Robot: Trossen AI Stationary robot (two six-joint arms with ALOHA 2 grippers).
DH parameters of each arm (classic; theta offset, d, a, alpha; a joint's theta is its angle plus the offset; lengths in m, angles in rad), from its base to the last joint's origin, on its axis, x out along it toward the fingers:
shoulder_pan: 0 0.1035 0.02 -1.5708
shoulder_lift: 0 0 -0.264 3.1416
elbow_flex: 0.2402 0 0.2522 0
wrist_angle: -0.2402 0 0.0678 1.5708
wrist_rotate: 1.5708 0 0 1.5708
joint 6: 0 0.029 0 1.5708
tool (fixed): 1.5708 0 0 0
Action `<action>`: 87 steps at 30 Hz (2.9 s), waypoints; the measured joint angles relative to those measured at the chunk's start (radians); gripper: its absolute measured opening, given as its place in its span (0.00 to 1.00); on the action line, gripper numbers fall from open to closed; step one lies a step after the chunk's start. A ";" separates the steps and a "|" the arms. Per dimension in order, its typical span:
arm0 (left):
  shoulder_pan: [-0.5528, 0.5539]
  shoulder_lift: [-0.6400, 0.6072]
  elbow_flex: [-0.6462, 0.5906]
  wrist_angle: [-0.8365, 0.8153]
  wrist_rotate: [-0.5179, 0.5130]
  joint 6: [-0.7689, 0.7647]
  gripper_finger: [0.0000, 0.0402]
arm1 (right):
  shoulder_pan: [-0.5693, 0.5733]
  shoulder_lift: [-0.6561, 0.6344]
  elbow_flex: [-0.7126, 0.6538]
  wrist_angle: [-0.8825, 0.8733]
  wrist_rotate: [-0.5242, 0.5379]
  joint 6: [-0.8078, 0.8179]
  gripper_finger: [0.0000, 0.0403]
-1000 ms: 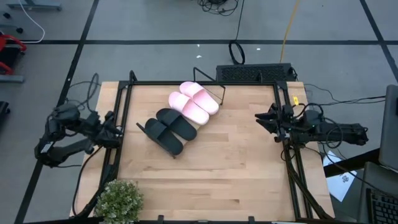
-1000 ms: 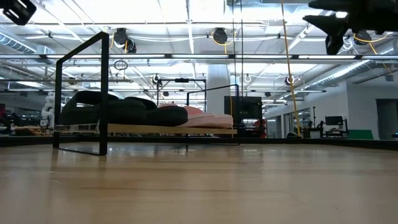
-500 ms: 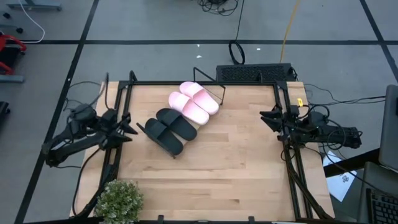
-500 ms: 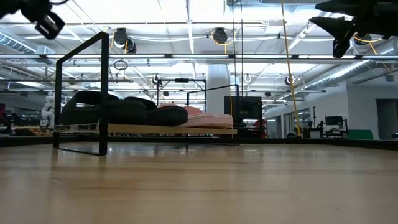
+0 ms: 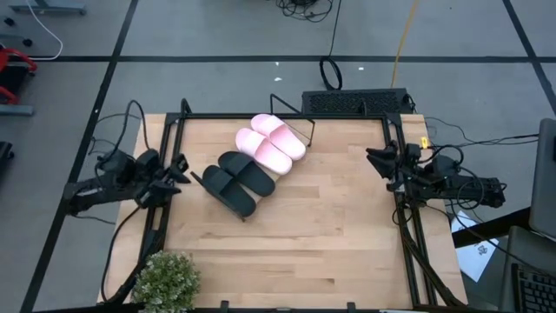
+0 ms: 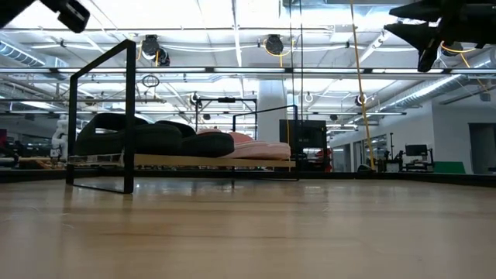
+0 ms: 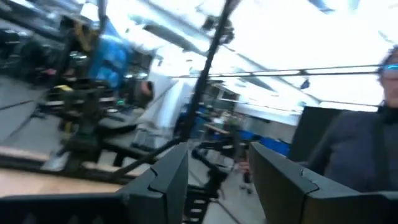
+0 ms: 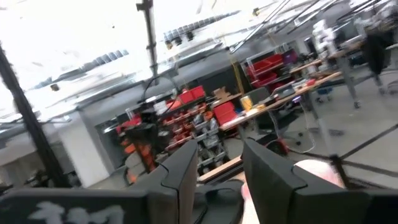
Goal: Pick and place slides into the shelf
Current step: Return to Home Position
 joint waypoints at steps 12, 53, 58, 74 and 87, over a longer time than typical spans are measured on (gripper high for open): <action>-0.364 0.074 0.040 -0.111 -0.244 0.171 0.41 | 0.000 0.000 0.000 0.011 0.041 -0.058 0.30; -1.034 0.097 -0.208 -0.083 -0.774 0.333 0.41 | 0.000 -0.003 -0.160 0.105 -0.148 -0.030 0.30; -1.034 0.097 -0.233 -0.080 -0.774 0.326 0.41 | 0.000 -0.004 -0.204 0.158 -0.146 -0.031 0.30; -1.034 0.097 -0.235 -0.160 -0.774 0.352 0.41 | 0.000 -0.003 -0.209 0.146 -0.151 -0.088 0.30; -1.034 0.097 -0.235 -0.183 -0.774 0.439 0.41 | 0.001 -0.003 -0.210 0.142 -0.177 -0.098 0.30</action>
